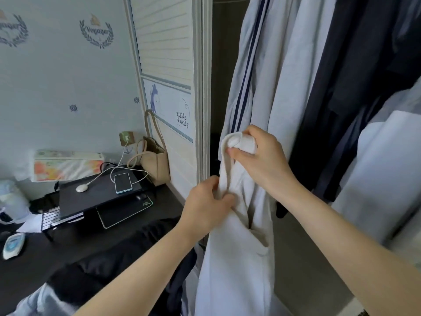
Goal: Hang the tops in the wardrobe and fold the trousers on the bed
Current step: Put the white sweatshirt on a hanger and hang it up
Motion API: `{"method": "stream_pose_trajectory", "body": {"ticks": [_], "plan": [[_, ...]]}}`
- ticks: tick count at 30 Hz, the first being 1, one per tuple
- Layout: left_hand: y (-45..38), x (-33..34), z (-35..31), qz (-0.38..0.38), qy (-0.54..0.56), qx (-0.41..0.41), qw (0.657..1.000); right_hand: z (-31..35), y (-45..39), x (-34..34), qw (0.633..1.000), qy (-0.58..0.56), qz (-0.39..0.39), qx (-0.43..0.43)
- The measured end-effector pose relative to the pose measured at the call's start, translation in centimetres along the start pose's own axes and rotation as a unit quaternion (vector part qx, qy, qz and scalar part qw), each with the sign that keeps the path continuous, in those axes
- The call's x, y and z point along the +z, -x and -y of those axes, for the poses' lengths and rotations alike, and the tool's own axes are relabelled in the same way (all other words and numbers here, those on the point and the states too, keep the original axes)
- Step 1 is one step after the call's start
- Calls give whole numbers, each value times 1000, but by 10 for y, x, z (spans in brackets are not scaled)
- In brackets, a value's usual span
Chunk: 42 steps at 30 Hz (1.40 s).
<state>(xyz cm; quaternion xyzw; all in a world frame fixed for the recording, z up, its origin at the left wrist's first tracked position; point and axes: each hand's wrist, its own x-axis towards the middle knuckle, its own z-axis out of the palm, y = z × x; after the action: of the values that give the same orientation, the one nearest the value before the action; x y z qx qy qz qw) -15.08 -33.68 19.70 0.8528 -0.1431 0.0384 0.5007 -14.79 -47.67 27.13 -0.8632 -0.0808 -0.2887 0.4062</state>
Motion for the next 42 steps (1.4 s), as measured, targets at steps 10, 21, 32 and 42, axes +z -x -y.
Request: {"method": "stream_pose_trajectory", "body": {"ticks": [10,21,32,42], "plan": [[-18,-11,57,228,-326,-162,903,-21,-23,-35,993,-33,-113,21],[-66,-94,31,70,295,-300,905,-88,-25,-52,981,-27,-160,109],[-139,-122,-44,-73,571,-221,787,-96,-51,-18,978,72,-145,134],[-202,-160,-48,-321,-2,132,938,-70,-120,11,958,256,-42,121]]}}
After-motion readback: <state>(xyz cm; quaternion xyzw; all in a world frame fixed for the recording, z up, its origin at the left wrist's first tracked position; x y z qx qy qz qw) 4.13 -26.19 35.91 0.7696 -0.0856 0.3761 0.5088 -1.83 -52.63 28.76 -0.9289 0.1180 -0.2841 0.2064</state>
